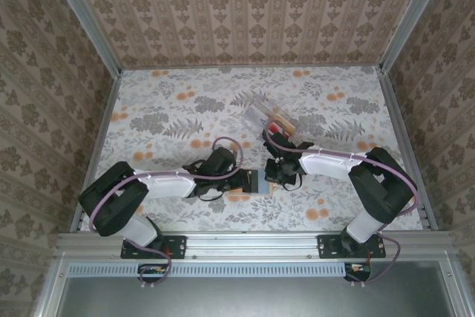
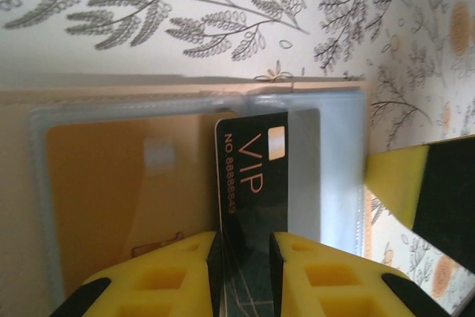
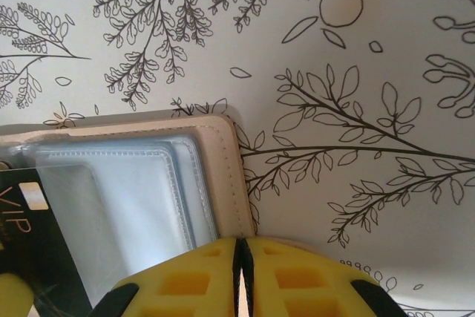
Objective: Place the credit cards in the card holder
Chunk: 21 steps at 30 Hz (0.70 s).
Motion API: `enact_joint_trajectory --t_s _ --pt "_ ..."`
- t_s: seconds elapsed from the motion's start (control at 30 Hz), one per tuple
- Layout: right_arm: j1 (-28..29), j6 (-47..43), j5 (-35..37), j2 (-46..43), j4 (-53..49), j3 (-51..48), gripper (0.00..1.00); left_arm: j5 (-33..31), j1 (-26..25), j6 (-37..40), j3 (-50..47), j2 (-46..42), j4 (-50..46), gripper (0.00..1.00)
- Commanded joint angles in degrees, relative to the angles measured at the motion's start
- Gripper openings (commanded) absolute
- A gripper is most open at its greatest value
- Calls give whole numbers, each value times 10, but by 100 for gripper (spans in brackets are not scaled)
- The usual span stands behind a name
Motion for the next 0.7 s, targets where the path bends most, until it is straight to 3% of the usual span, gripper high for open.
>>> enact_joint_trajectory --t_s 0.0,0.23,0.67 --pt "1 10 5 28 9 -18 15 -22 -3 24 18 -11 -57 26" --pt "1 10 3 31 10 -17 15 -8 -6 32 32 5 -49 20" --pt "1 9 -1 34 10 -13 15 15 -11 37 52 33 -39 19"
